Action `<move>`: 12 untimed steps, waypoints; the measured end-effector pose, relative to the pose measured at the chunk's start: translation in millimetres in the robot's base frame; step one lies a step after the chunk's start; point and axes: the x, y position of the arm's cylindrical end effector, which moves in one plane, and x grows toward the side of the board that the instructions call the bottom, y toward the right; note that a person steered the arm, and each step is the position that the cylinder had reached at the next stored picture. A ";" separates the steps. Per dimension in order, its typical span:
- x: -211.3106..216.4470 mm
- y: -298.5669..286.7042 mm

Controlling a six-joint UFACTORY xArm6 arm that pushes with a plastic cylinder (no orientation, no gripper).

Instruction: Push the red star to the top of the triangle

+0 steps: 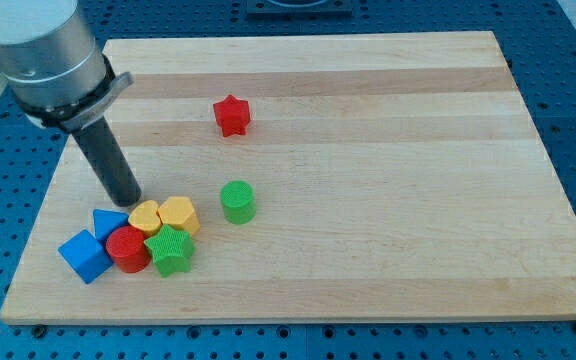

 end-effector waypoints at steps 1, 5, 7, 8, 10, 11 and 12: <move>-17.3 2.4; -103.6 182.2; -161.3 134.9; -154.5 113.8; -118.1 113.8; -97.4 112.4; -76.8 110.2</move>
